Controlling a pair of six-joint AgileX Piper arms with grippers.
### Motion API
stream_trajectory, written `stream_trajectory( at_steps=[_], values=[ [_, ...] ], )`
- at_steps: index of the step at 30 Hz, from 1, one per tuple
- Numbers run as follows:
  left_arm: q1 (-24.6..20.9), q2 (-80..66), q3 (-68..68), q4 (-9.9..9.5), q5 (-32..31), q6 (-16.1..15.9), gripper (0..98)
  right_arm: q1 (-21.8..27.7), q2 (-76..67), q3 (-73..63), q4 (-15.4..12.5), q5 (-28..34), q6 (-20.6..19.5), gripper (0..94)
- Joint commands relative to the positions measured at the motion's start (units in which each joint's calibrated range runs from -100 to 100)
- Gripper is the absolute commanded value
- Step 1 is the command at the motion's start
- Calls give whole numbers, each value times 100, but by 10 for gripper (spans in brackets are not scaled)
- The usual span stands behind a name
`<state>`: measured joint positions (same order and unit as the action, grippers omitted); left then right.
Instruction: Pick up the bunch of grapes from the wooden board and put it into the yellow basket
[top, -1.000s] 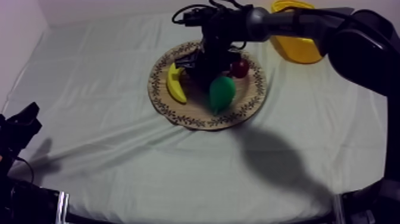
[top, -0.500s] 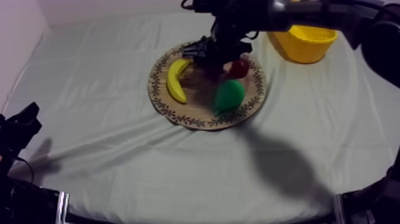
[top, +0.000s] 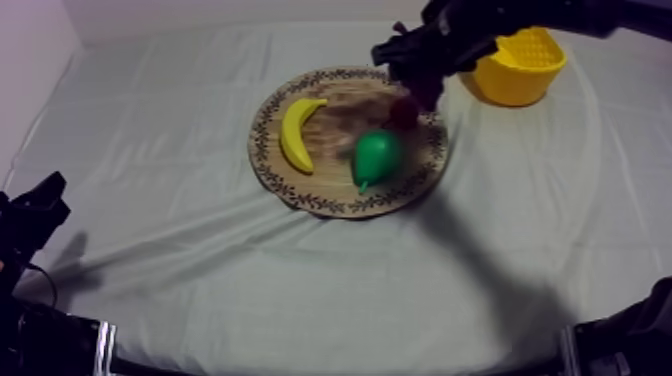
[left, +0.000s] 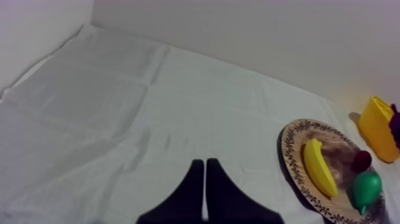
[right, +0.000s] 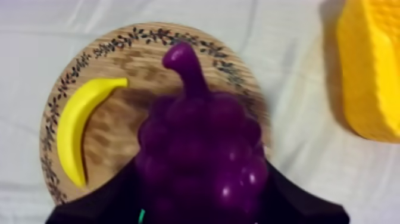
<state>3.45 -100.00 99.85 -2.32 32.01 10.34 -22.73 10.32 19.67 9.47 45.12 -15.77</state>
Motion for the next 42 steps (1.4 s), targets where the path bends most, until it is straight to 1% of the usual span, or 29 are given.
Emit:
stream_trajectory(
  at_steps=[1, 7, 13, 18, 23, 28, 35, 38, 42],
  values=[
    [-1, 0, 3, 0, 0, -1, 1, 58, -706, 705, -44, 16, 115, 302],
    [-1, 0, 3, 0, 0, -1, 1, 399, -1725, 1669, -260, 127, 472, 298],
    [-1, 0, 3, 0, 0, -1, 1, 871, -2211, 2062, -309, 239, 658, 287],
    [-1, 0, 3, 0, 0, -1, 1, 1230, -2250, 1865, -290, 316, 729, 278],
    [-1, 0, 3, 0, 0, -1, 1, 1500, -2027, 1325, -298, 355, 788, 277],
    [-1, 0, 3, 0, 0, -1, 1, 1728, -1512, 534, -349, 405, 861, 273],
    [-1, 0, 3, 0, 0, -1, 1, 2024, -382, -932, -497, 408, 1020, 268],
    [-1, 0, 3, 0, 0, -1, 1, 2092, 179, -1669, -512, 446, 1050, 267],
    [-1, 0, 3, 0, 0, -1, 1, 2124, 888, -2540, -465, 475, 1037, 266]
  ],
)
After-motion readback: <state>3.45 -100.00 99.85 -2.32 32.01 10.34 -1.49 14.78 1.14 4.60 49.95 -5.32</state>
